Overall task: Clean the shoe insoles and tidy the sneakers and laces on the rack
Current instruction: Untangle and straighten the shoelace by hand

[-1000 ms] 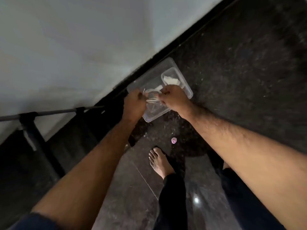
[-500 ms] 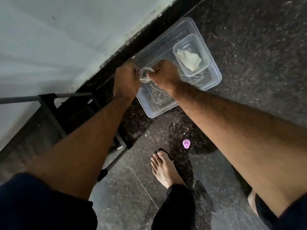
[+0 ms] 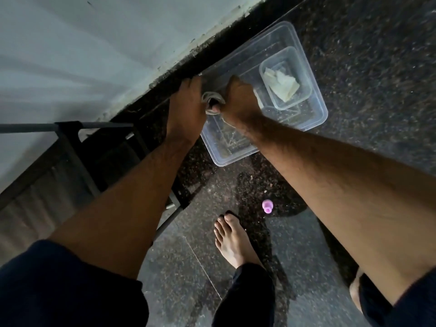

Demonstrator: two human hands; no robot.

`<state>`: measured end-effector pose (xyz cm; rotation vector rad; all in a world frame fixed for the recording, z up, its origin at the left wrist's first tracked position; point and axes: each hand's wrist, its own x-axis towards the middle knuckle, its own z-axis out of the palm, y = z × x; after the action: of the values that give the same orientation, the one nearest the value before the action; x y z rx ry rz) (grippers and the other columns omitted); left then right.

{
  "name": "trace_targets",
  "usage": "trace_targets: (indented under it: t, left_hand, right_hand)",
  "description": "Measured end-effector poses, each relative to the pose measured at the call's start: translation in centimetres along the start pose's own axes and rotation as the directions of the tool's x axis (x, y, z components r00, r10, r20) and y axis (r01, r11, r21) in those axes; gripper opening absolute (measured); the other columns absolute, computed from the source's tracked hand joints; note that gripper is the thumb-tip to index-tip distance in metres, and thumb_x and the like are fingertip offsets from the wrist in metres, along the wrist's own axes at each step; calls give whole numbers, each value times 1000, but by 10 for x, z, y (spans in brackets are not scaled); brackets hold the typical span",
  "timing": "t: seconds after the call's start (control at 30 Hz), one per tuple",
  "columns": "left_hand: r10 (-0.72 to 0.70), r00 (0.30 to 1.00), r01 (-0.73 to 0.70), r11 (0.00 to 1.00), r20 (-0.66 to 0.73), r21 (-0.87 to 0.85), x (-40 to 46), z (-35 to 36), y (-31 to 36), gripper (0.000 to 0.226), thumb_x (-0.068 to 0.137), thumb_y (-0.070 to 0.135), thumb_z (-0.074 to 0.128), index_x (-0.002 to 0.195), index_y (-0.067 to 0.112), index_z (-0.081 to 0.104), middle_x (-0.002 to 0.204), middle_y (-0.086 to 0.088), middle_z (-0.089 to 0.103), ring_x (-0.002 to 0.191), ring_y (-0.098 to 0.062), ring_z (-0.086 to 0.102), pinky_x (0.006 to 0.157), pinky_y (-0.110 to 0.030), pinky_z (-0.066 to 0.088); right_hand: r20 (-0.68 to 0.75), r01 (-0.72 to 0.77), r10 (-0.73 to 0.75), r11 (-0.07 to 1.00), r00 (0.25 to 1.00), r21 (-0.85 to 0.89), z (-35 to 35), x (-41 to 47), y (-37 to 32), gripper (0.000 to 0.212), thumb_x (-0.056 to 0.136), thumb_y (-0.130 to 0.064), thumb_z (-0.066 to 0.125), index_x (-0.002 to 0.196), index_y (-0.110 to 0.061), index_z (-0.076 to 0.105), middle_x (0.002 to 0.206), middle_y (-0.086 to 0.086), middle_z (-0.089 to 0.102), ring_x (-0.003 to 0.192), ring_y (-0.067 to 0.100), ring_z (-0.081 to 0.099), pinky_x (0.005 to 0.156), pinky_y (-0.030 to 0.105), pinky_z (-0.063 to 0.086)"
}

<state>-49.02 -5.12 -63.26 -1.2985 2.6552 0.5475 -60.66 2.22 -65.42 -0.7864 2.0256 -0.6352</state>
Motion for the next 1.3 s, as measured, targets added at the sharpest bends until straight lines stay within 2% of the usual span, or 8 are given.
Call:
trace_targets:
  t: [0.17, 0.3, 0.47, 0.57, 0.7, 0.87, 1.1, 1.3]
  left_hand:
    - [15, 1000, -15, 1000, -14, 3, -27, -18, 11, 45, 85, -6, 61, 130, 1, 55, 125, -21, 56, 112, -40, 58, 89, -55, 50]
    - [-67, 996, 58, 988, 55, 142, -66, -39, 33, 46, 91, 4, 57, 135, 10, 50, 138, -14, 50, 124, -35, 51, 97, -54, 43]
    - [-72, 987, 45, 983, 144, 179, -138, -84, 67, 46, 90, 16, 59, 136, 18, 53, 140, -9, 49, 125, -32, 52, 96, -52, 44]
    - [-96, 979, 70, 987, 178, 147, -182, -132, 101, 51, 93, 19, 59, 142, 18, 50, 154, -9, 42, 143, -31, 40, 110, -54, 35]
    - [-138, 965, 97, 978, 223, 185, -234, -215, 159, 65, 100, 34, 51, 158, 15, 29, 171, -10, 13, 158, -32, 7, 124, -59, 14]
    - [-120, 977, 76, 968, 177, 239, -310, -340, 230, 76, 99, 49, 50, 161, 15, 26, 171, -12, 13, 158, -35, 9, 124, -62, 16]
    - [-219, 975, 212, 968, 41, 132, -434, -476, 285, 77, 98, 51, 49, 161, 15, 25, 171, -12, 12, 158, -37, 8, 123, -63, 16]
    - [-369, 925, 373, 927, -94, 35, -528, -518, 276, 76, 96, 54, 36, 160, 14, 30, 171, -12, 16, 157, -37, 11, 122, -65, 18]
  right_hand:
    - [38, 2, -3, 1000, 999, 23, -15, -23, 0, 48, 87, -23, 78, 121, -1, 51, 120, 15, 68, 109, 28, 66, 81, 30, 50]
    - [81, 21, -18, 999, 997, -26, -40, -67, -3, 39, 90, -8, 71, 123, -1, 50, 116, 16, 67, 107, 29, 65, 75, 27, 45]
    - [152, 46, -30, 994, 988, -103, -98, -137, -16, 41, 90, -15, 66, 128, -8, 50, 121, 14, 61, 111, 30, 60, 87, 32, 49]
    - [218, 166, -117, 960, 969, -224, -152, -184, -42, 55, 93, -24, 64, 142, -10, 44, 134, 14, 53, 125, 32, 51, 104, 45, 47]
    - [296, 397, -282, 785, 913, -476, -227, -254, -92, 78, 90, -41, 67, 153, -7, 34, 150, 17, 44, 135, 36, 43, 113, 46, 40]
    - [415, 560, -376, 526, 828, -640, -318, -364, -171, 96, 90, -59, 61, 161, -11, 18, 166, 16, 22, 152, 34, 24, 125, 49, 21]
    - [547, 697, -439, 351, 712, -625, -398, -490, -272, 95, 91, -59, 59, 162, -13, 15, 168, 14, 17, 154, 34, 20, 124, 54, 18]
    - [660, 801, -466, 229, 589, -552, -383, -558, -339, 93, 95, -57, 55, 163, -18, 5, 171, 8, 6, 157, 31, 9, 126, 52, 6]
